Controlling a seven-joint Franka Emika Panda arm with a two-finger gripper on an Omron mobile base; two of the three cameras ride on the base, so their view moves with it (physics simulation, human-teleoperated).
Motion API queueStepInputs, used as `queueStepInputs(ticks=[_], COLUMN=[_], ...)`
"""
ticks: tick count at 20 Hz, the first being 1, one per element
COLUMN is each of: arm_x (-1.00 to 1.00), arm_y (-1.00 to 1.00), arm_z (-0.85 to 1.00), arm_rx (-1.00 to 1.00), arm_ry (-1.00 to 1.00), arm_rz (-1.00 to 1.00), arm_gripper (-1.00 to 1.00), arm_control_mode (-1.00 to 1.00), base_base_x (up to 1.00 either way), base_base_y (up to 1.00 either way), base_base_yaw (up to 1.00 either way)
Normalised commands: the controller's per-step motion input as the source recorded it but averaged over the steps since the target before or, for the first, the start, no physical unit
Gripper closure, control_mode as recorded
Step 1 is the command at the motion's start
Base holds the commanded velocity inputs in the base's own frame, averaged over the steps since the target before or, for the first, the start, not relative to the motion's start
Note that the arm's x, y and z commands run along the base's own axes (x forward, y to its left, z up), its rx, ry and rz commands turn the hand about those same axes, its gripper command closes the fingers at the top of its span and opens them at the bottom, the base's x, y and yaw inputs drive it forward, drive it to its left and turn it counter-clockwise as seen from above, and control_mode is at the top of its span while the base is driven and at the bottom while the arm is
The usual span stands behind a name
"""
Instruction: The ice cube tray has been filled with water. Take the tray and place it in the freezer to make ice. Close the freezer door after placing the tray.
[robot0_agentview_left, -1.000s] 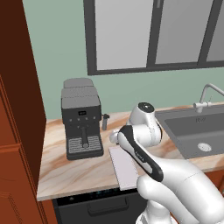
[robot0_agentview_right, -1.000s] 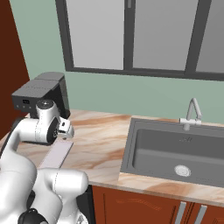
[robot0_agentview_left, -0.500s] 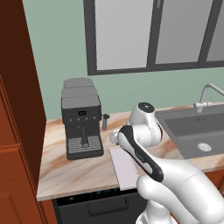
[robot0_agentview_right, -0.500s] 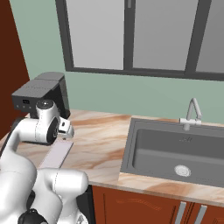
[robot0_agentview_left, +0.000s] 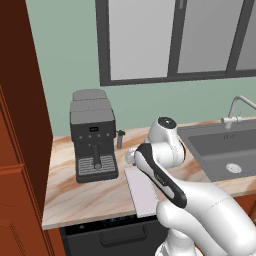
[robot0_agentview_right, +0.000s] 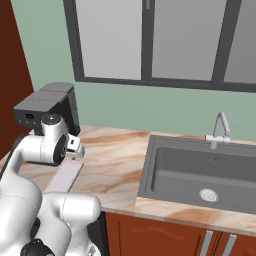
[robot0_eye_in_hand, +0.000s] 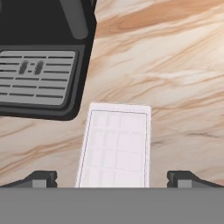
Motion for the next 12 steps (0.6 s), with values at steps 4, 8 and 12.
queueStepInputs(ticks=[4, 8, 12], arm_x=[-0.39, -0.53, -0.36], arm_y=[0.16, 0.53, 0.88], arm_z=[-0.04, -0.15, -0.06], arm_rx=[0.00, -0.15, -0.59], arm_ry=[0.00, 0.03, 0.27], arm_rz=[0.00, 0.20, 0.15], arm_gripper=[-1.00, -1.00, -1.00], arm_control_mode=[-1.00, -1.00, -1.00], base_base_x=[0.00, 0.00, 0.00], base_base_y=[0.00, 0.00, 0.00], base_base_yaw=[0.00, 0.00, 0.00])
